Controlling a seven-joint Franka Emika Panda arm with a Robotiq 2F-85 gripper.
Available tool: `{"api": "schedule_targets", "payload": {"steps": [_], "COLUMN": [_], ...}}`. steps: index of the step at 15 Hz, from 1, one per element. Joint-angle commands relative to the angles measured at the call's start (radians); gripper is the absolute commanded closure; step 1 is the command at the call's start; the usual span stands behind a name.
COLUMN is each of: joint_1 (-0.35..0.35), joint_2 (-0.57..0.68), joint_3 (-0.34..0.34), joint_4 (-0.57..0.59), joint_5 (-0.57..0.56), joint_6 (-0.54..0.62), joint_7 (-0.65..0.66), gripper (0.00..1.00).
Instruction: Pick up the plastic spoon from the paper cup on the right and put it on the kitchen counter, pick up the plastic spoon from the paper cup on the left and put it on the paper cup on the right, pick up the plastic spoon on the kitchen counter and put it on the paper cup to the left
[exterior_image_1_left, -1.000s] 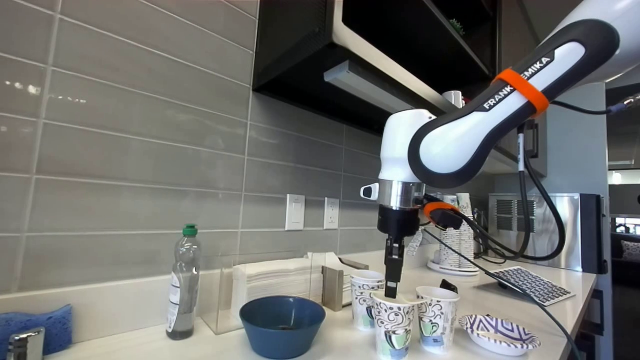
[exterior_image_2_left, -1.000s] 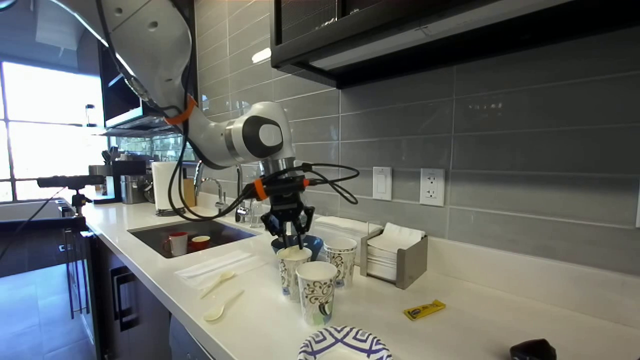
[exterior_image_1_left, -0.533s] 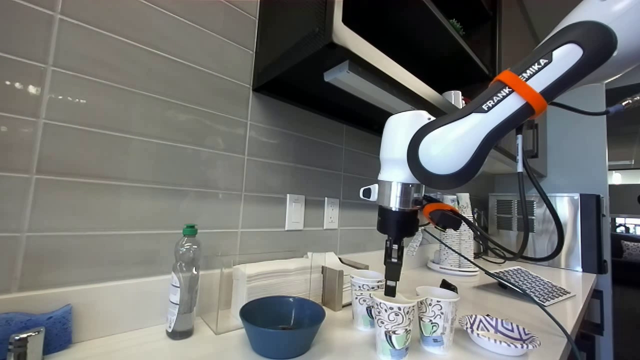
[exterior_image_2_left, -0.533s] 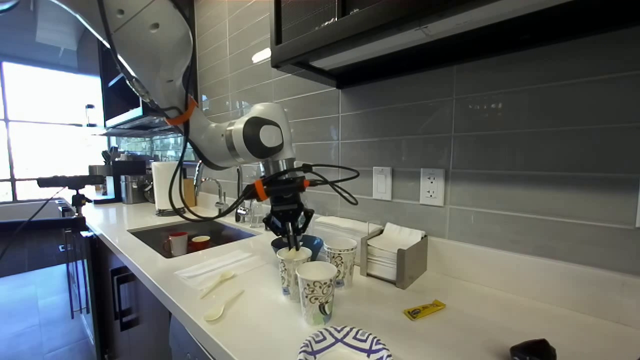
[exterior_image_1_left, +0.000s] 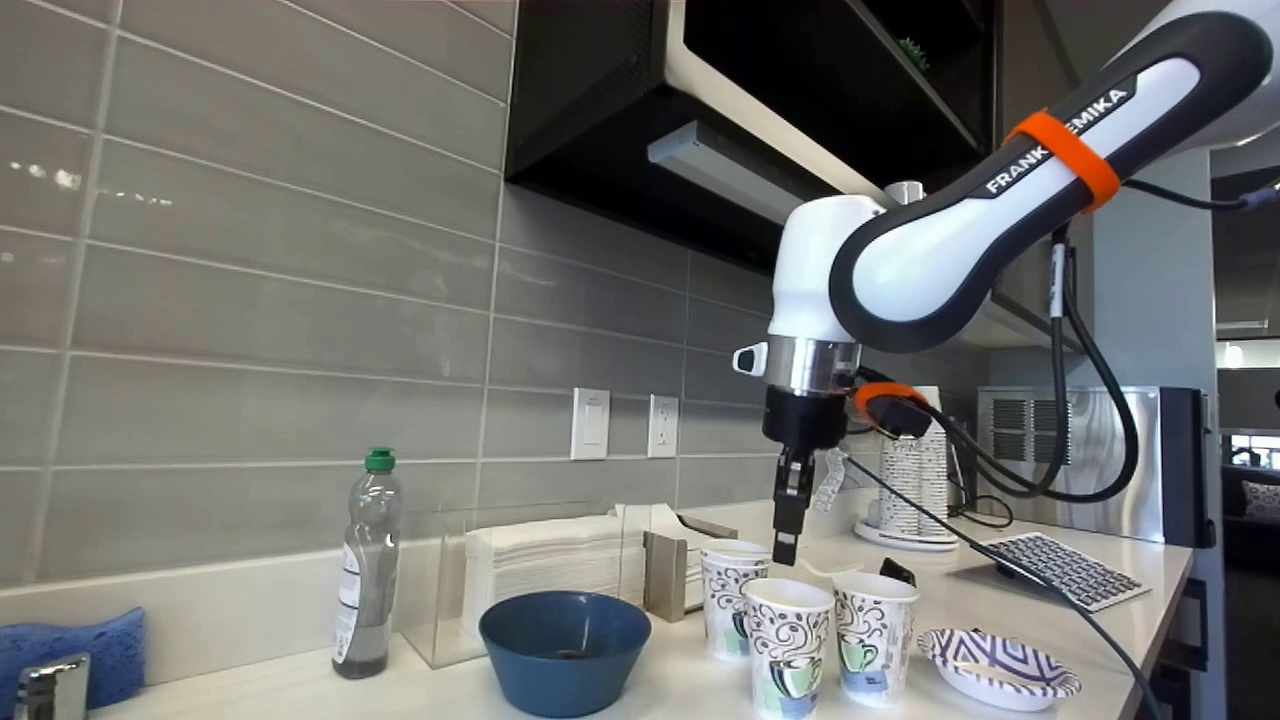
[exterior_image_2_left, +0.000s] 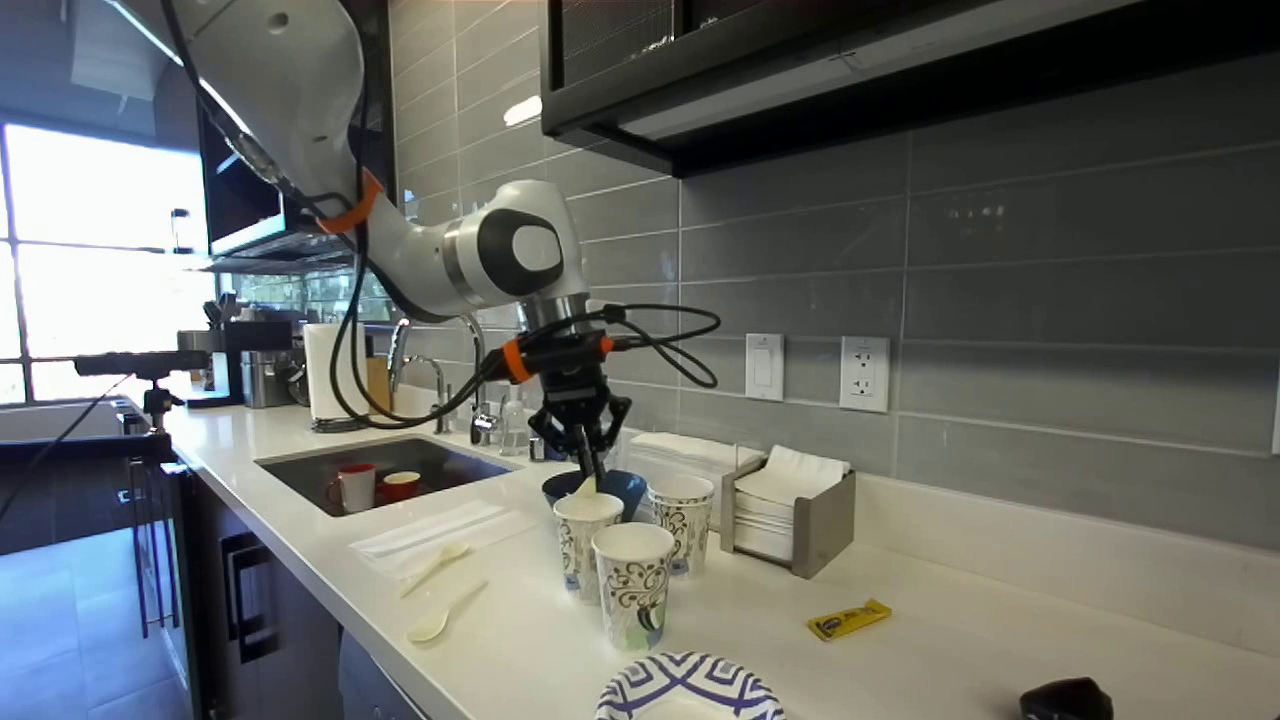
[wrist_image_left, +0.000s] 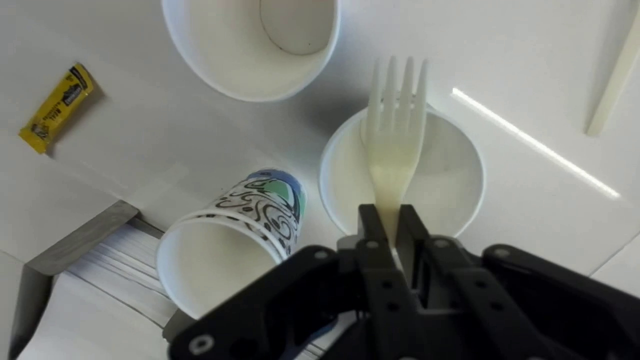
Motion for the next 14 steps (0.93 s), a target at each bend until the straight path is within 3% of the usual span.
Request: {"api": "schedule_targets", "payload": {"steps": [1, 8, 14], "joint_1": [-0.032, -0.107, -0.124], "joint_2": [-0.11, -0.147, -0.136], "joint_3": [-0.019, -0.077, -0.099], "joint_4": [-0.081, -0.154, -0.18], "joint_5": [-0.025, -0.012, 0.0], "joint_6": [-0.002, 0.009, 0.046], "joint_7": [0.058, 0.102, 0.114], "gripper": [0.97, 0.97, 0.97]}}
